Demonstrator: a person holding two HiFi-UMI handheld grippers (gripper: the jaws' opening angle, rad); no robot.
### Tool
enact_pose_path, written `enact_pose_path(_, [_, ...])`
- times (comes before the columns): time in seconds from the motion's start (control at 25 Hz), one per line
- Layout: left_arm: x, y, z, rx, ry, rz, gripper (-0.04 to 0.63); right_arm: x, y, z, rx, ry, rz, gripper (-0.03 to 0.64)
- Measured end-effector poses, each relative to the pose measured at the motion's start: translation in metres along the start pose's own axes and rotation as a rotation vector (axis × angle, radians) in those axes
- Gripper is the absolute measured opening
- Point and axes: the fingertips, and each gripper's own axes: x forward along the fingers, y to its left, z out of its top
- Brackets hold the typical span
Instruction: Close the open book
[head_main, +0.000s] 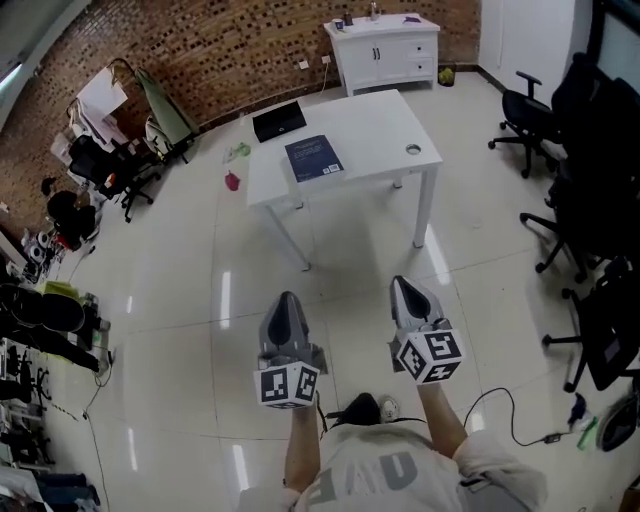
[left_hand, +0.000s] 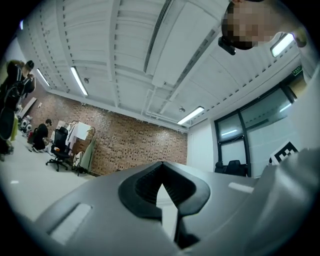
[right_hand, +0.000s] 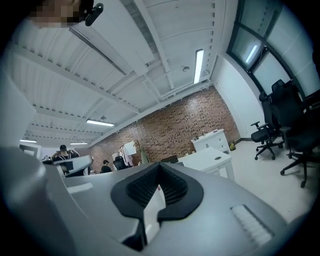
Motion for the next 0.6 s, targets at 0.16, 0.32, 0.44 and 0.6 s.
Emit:
enact_pose_path(0.16, [-0.03, -0.018, 0.008, 0.015, 0.009, -0.026, 0.014, -0.04, 0.018, 0.002, 0.014, -0.025, 0.016, 0.002])
enact_pose_path(0.32, [-0.055, -0.027, 0.008, -0.01, 0.006, -0.033, 0.014, -0.068, 0.034, 0.002, -0.028, -0.025, 0.016, 0.003])
enact_pose_path(0.44, [-0.069, -0.032, 0.011, -0.028, -0.01, -0.044, 0.014, -0.084, 0.041, 0.003, -0.051, -0.027, 0.002, 0.003])
enact_pose_path(0.6, [-0.083, -0.032, 0.018, -0.068, -0.032, -0.059, 0.014, -0.098, 0.055, 0.003, -0.071, -0.03, -0.003, 0.002])
